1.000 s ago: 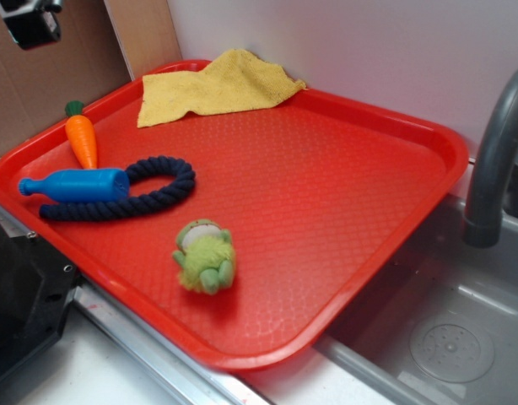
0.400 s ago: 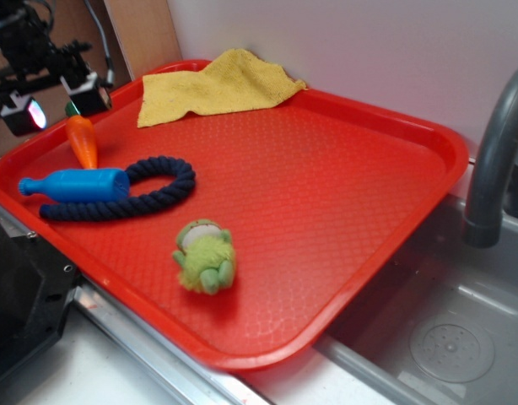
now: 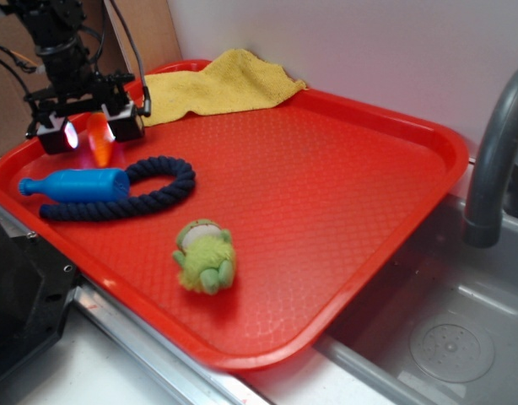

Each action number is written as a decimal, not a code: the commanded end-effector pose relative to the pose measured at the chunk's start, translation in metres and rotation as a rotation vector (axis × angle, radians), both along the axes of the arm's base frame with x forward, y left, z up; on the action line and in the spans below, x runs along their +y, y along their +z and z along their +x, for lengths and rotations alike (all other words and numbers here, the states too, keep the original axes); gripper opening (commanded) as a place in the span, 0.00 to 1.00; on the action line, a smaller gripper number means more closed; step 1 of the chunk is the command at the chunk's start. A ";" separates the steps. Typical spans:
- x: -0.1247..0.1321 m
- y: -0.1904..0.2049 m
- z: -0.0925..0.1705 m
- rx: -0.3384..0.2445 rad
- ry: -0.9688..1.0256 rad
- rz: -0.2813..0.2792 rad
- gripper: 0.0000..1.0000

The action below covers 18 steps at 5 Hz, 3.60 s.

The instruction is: Grab the carrot.

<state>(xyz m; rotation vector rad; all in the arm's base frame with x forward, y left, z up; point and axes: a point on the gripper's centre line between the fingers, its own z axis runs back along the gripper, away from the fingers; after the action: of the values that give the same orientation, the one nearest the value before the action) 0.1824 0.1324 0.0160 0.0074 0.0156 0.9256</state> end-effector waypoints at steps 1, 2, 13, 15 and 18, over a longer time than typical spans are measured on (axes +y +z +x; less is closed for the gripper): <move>-0.007 0.030 -0.022 -0.040 -0.004 0.036 0.00; -0.015 0.078 -0.028 -0.031 -0.178 0.072 0.00; 0.019 0.024 -0.009 0.065 -1.011 0.115 1.00; -0.006 0.007 -0.009 0.050 -0.914 0.016 1.00; -0.014 -0.002 -0.018 0.001 -0.709 -0.029 0.00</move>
<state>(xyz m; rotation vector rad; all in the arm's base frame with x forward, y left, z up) 0.1695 0.1150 0.0129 -0.0048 0.0200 0.2151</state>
